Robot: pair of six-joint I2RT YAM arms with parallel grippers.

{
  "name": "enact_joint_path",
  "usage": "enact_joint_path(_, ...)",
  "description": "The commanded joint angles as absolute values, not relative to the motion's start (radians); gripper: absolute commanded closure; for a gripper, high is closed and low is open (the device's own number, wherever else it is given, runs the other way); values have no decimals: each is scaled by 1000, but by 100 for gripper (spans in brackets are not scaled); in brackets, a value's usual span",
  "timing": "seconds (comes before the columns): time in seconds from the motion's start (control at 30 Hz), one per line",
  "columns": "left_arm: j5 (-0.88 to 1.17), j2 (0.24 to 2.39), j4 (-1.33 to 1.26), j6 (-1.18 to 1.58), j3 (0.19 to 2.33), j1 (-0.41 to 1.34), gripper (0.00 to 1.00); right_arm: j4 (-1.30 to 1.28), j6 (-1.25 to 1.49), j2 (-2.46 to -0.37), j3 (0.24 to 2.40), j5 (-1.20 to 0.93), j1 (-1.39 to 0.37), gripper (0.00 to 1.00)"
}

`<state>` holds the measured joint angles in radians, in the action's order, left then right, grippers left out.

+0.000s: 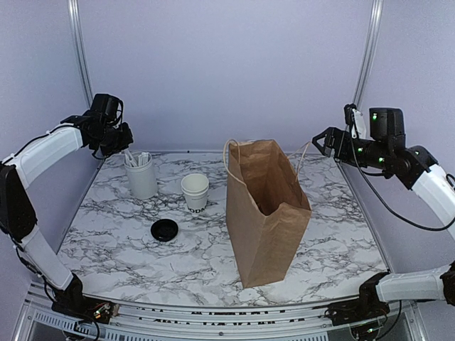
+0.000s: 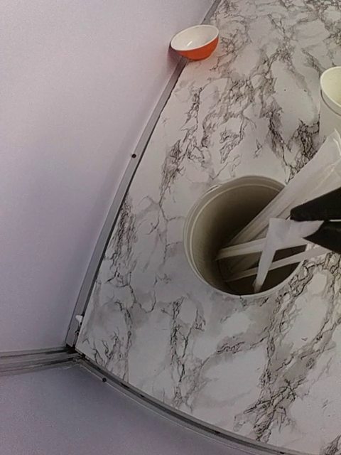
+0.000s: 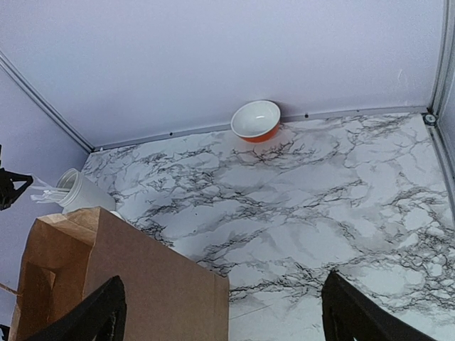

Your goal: Pack the takeout coffee

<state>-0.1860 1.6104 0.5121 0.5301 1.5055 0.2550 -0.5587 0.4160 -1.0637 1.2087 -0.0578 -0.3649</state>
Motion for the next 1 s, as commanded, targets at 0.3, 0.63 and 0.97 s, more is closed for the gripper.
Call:
enact_joint_path(0.3,-159,1622,535,507,1544,248,92,-557,423,-1063,1215,-53,-356,8)
enact_joint_path(0.63,-152,1613,537,505,1534,248,85,-552,423,-1072,1220,-63,-355,8)
enact_joint_path(0.97,-169,1602,538,507,1517,247,86,-551,420,-1072,1212,-64,-355,8)
